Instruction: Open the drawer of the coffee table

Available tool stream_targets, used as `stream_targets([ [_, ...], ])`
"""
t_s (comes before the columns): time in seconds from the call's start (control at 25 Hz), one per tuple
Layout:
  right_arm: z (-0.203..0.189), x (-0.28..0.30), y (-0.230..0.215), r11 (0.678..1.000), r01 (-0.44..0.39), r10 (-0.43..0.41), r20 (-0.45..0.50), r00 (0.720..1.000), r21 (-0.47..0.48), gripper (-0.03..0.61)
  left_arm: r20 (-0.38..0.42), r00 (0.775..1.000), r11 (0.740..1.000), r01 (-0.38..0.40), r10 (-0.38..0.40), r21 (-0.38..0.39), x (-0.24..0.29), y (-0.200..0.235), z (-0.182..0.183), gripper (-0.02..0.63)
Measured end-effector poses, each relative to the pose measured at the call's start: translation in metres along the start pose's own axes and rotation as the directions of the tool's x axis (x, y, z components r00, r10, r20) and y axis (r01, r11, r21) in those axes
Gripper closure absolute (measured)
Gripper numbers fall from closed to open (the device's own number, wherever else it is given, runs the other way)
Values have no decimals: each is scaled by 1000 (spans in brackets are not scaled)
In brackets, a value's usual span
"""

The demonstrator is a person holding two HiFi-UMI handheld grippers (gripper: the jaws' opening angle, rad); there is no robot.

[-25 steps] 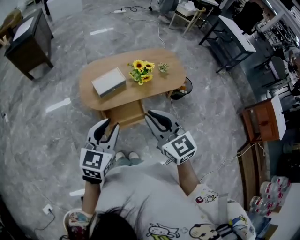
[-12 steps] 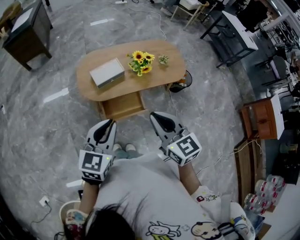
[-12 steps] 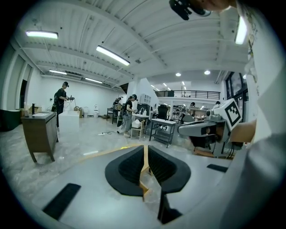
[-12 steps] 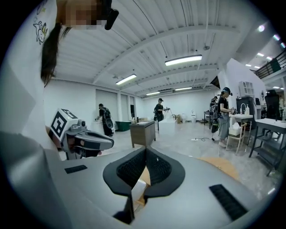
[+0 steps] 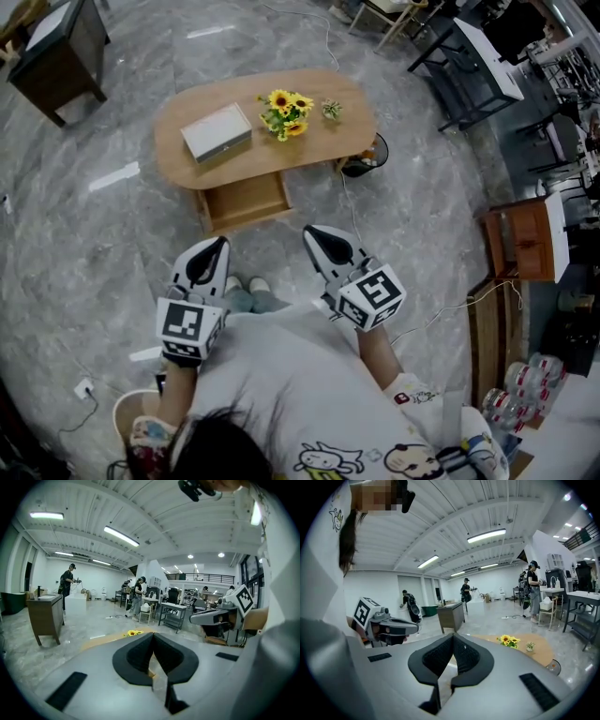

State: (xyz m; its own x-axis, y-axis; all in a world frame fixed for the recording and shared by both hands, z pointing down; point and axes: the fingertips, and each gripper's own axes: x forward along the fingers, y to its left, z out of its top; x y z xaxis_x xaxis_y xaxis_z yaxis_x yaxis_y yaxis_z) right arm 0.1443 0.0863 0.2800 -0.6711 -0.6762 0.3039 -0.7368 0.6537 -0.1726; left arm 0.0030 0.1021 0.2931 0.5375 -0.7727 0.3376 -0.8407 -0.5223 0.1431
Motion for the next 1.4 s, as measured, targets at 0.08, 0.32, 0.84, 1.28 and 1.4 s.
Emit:
stream_targets([
  [0.08,0,-1,-1,1000,5,-5,4,1000,-1,578,-2,1000,1000,0,0,-5,0,-1,0,609],
  [0.32,0,1,-2,1000,12,-12,14,1000,7,578,-9,1000,1000,-5,5,4,-1,1,-2,609],
  [0.84,2,10,4,1000,0,0,11,1000,-2,578,-13,1000,1000,-17,17,3,-5,9,-2,609],
  [1.28,3,15,5,1000,6,-6,3,1000,-12,578,-19,1000,1000,-11,11,13,-6,14,-3,609],
  [1.4,2,15,5,1000,9,-9,2,1000,-14,580,-18,1000,1000,-10,11,14,-5,14,-5,609],
])
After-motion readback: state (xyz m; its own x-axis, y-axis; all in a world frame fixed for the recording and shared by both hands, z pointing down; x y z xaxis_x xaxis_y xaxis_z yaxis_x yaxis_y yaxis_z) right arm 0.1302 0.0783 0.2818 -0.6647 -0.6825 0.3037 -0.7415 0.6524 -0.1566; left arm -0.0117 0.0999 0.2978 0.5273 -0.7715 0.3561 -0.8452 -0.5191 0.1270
